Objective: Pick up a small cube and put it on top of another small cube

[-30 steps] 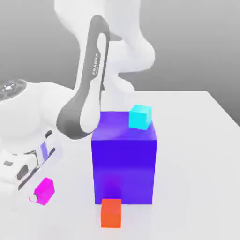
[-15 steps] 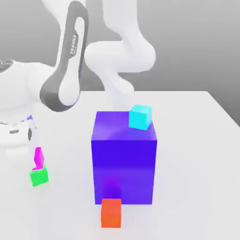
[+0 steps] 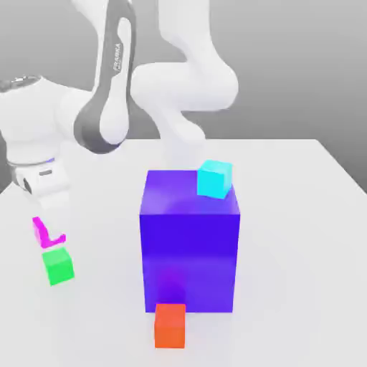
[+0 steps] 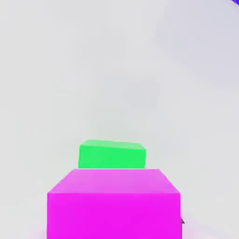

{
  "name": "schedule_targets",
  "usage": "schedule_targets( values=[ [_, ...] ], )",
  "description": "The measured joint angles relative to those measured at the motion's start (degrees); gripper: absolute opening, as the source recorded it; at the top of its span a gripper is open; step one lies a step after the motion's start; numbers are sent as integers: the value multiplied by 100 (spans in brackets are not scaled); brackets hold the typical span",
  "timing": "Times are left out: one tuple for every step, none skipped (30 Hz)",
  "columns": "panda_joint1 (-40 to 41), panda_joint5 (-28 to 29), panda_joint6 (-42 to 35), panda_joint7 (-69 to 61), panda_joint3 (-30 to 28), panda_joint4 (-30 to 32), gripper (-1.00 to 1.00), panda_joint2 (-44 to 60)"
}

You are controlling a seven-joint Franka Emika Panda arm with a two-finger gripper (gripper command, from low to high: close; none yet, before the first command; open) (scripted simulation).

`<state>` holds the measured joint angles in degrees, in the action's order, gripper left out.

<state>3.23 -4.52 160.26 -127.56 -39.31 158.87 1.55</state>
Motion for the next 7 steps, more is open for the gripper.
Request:
schedule_targets(
  values=[
    [33, -289, 101, -206, 95, -7, -100, 147],
    [103, -582, 201, -415, 222, -16, -100, 295],
    [178, -877, 299, -627, 354, -25, -100, 443],
    [303, -1158, 398, -827, 535, -33, -100, 586],
    [377, -1340, 461, -957, 647, -39, 100, 677],
    [377, -1340, 461, -957, 647, -39, 100, 677],
    [377, -1340, 461, -957, 647, -39, 100, 677]
  ],
)
